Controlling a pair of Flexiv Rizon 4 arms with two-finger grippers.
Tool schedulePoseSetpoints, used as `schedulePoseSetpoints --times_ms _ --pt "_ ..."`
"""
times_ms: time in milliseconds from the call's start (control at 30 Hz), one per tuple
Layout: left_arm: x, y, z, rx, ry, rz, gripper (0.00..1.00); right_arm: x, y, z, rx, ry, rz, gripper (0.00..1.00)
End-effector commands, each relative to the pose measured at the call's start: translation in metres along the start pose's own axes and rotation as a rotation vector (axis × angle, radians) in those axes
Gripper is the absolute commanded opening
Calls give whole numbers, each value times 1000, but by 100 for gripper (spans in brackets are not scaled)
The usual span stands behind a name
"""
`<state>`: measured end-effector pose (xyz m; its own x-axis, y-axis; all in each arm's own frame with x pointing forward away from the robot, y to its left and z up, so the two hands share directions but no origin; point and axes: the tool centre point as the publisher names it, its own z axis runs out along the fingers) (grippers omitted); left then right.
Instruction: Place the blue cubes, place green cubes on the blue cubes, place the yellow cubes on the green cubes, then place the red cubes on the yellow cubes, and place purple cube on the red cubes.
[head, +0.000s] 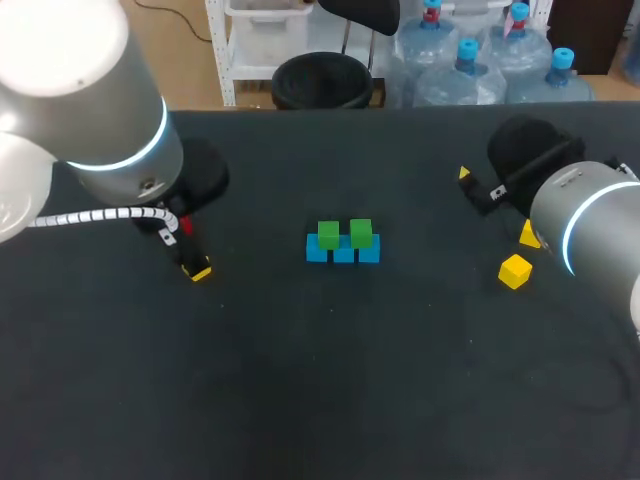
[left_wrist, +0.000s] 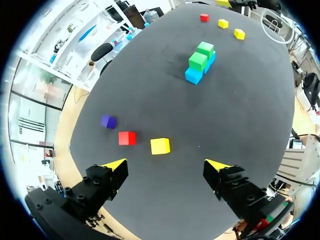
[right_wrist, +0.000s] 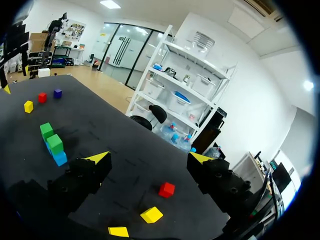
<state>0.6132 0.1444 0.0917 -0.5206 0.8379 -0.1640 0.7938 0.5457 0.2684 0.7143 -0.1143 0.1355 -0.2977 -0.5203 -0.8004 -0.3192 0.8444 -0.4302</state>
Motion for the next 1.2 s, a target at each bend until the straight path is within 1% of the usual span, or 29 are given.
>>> schedulePoseSetpoints --times_ms 33,1200 --pt "-1 1 0 4 1 2 100 4 -2 0 -7 -79 1 100" --pt "-1 2 3 19 11 -1 100 4 -2 0 -7 -79 1 100"
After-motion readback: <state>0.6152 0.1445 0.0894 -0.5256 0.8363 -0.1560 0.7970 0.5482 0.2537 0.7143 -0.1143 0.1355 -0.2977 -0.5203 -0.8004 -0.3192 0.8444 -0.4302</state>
